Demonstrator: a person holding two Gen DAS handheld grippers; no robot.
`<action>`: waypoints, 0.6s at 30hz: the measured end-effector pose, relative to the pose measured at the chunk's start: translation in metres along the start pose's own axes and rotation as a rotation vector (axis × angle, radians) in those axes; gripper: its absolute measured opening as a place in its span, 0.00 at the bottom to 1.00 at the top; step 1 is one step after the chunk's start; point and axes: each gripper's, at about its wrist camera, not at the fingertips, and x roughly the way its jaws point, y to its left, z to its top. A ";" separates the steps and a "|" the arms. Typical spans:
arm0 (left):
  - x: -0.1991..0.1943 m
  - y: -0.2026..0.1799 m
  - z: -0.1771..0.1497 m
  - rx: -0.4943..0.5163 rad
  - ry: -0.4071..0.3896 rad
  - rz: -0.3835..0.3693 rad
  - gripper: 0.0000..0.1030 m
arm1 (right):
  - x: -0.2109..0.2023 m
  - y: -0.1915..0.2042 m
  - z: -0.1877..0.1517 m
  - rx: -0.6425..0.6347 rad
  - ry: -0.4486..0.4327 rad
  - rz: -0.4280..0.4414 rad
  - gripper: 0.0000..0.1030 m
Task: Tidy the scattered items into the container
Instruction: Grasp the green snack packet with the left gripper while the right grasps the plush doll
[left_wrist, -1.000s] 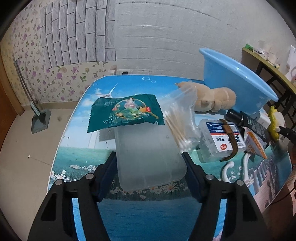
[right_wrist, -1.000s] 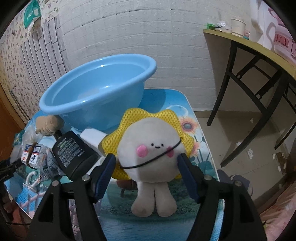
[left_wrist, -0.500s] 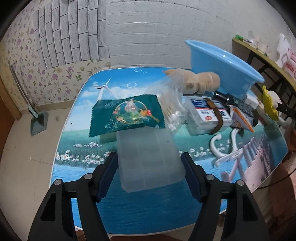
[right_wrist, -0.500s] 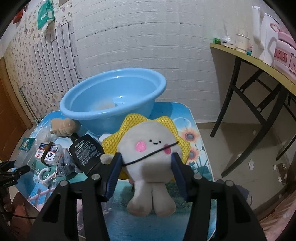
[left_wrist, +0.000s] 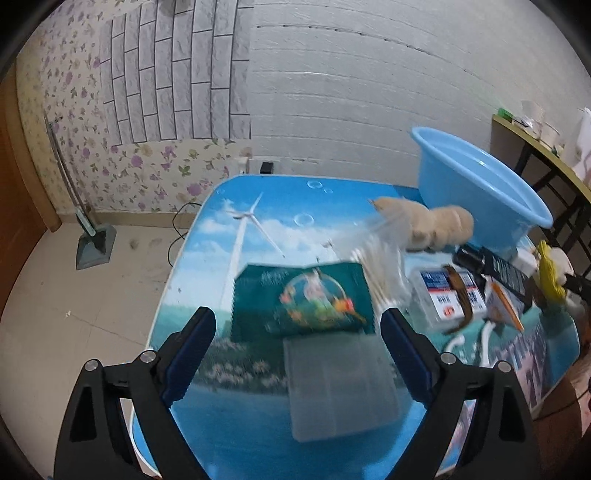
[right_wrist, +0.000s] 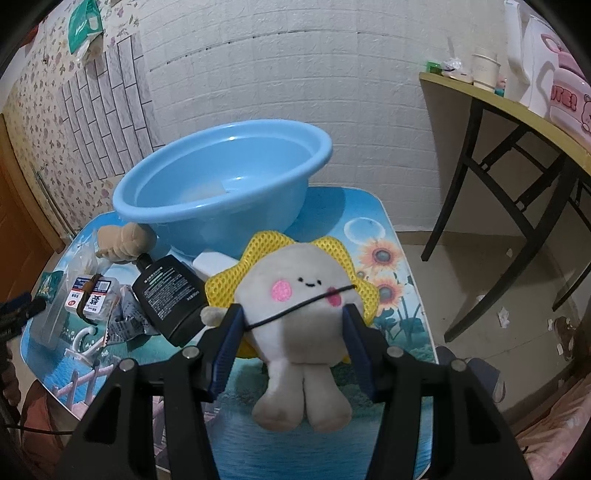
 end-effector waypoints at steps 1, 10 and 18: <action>0.002 0.001 0.002 -0.002 -0.002 0.002 0.89 | 0.000 0.001 0.000 -0.002 0.002 0.001 0.52; 0.029 0.000 0.011 -0.028 0.035 -0.044 0.89 | 0.004 0.004 0.001 -0.005 0.007 0.002 0.52; 0.037 -0.004 0.006 -0.018 0.045 -0.055 0.76 | 0.006 0.005 0.001 -0.009 0.016 0.000 0.52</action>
